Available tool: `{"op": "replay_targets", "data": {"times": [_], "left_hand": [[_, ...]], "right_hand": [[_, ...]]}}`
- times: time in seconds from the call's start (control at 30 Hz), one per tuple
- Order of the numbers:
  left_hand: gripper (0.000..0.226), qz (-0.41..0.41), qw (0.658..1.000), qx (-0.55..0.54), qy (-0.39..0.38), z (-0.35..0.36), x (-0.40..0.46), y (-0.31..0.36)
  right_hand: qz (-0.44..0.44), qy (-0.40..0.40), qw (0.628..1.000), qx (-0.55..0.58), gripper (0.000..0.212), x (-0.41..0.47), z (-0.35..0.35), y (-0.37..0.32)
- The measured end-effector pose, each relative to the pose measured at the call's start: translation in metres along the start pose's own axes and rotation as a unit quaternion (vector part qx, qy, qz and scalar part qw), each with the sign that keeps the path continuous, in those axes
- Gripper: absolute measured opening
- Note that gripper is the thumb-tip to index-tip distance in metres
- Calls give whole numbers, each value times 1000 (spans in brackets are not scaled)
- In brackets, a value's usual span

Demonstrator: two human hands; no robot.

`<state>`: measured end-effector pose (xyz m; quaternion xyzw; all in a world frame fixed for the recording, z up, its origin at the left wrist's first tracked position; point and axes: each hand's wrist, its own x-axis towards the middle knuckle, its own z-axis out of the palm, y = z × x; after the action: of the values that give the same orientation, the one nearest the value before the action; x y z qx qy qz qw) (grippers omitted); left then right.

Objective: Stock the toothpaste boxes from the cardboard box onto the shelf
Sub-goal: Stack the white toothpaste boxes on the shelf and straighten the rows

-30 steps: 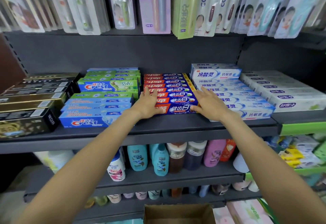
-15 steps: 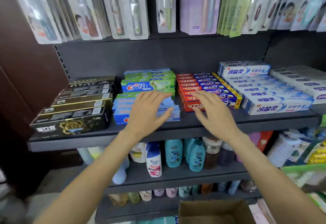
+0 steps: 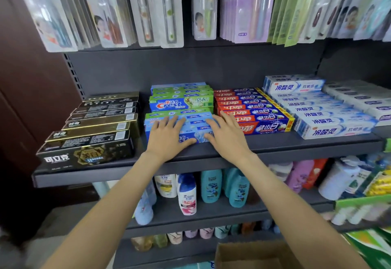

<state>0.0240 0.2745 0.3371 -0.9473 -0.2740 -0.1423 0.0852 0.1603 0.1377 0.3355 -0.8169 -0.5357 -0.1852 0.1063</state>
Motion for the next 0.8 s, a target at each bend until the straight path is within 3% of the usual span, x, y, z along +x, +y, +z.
{"op": "replay_targets", "data": {"times": [0.17,0.3,0.37,0.43,0.63,0.8], "left_hand": [[83,26,998,-25,-44,-2,3,-12],[112,16,998,-19,-60,-3,3,-12],[103,6,997,-28,-71,-6,4,-12],[89,-1,996,-29,-86,-10,1,-10],[120,-64,996,14,-62,-15,-5,-9],[110,-49,991,-4,-125,-17,10,-20]], "right_hand": [[-12,10,996,84,65,3,-6,12],[-2,62,968,244,59,21,-25,19],[5,59,965,254,59,34,-32,25],[11,43,963,265,62,47,-34,29],[33,-63,957,280,83,95,-23,37],[64,-128,955,261,100,131,-12,41]]}}
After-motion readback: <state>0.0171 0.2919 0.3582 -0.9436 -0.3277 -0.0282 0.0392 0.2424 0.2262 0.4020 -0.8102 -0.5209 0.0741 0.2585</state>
